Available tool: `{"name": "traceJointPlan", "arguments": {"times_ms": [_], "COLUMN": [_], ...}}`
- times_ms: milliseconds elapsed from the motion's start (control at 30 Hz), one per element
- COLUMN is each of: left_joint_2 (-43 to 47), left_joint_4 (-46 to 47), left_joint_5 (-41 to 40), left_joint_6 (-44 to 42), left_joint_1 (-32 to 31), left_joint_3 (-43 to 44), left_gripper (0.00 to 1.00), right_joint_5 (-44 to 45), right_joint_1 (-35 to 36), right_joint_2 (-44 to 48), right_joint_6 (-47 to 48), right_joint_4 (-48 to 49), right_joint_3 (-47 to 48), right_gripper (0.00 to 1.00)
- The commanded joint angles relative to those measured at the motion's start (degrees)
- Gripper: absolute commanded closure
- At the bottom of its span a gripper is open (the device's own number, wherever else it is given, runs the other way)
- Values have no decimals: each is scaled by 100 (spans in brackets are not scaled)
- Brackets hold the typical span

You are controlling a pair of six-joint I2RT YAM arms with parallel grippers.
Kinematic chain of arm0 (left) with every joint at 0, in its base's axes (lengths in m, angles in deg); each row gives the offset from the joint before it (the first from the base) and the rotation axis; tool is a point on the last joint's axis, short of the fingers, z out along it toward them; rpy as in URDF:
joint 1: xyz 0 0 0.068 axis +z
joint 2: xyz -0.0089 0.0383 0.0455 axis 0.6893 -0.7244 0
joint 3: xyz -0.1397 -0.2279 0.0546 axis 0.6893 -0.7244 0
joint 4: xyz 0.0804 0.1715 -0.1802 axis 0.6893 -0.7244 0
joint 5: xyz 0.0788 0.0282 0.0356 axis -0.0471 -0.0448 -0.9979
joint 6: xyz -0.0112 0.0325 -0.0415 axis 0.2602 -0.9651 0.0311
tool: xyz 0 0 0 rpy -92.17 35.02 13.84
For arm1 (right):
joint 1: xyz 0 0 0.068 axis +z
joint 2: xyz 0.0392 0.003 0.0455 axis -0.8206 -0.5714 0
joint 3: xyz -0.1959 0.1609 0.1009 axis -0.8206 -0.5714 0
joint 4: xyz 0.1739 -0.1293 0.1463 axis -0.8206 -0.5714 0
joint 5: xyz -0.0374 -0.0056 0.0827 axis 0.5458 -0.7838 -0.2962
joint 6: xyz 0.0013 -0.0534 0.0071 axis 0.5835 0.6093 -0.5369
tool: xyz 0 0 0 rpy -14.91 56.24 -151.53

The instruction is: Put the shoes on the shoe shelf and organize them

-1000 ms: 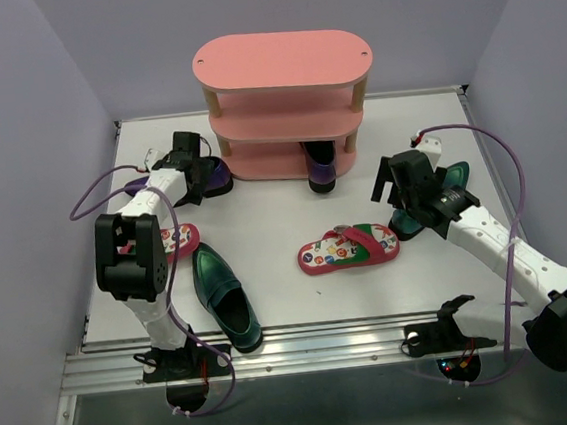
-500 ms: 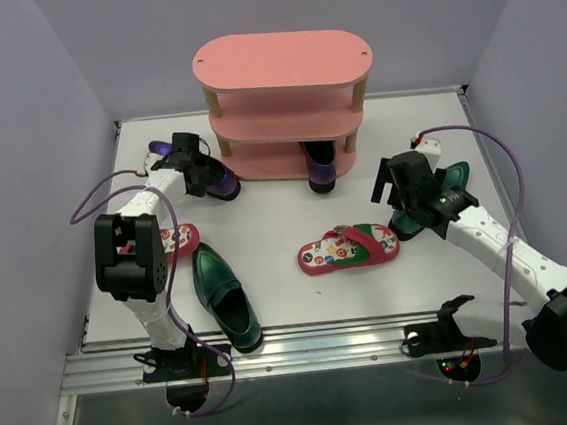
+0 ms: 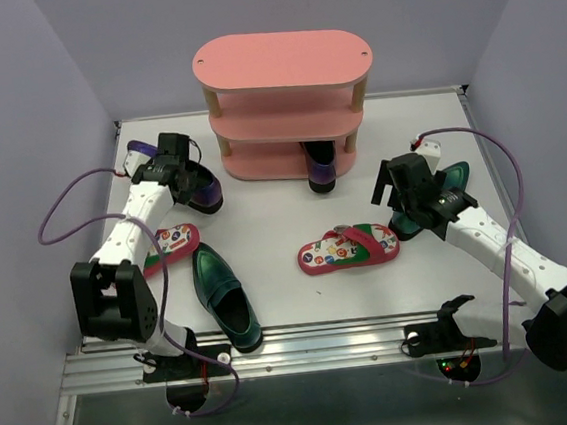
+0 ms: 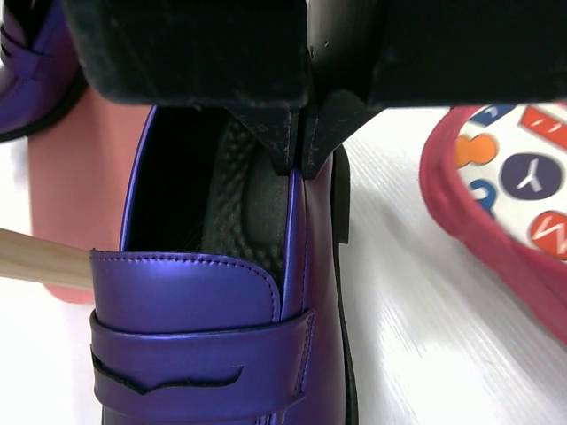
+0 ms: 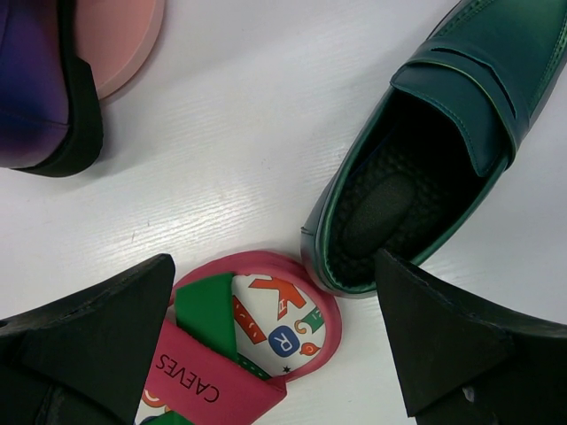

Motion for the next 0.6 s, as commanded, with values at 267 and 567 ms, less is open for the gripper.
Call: {"name": "traceJointPlan", "arguments": {"times_ms": [267, 567], "left_joint_2": [1784, 1565], "left_joint_4": [-769, -736], "left_joint_5": [-766, 59], "left_joint_6": [-642, -1466], "left_joint_1": [-1336, -2392], "left_joint_3": [-586, -474], "left_gripper": [100, 100], "right_joint_5": [261, 287], "right_joint_1": [30, 30], "right_joint_2": [-114, -115], "right_joint_6": [15, 32], "right_joint_4": [334, 404], "right_joint_3": [178, 152], "right_gripper": [0, 0]}}
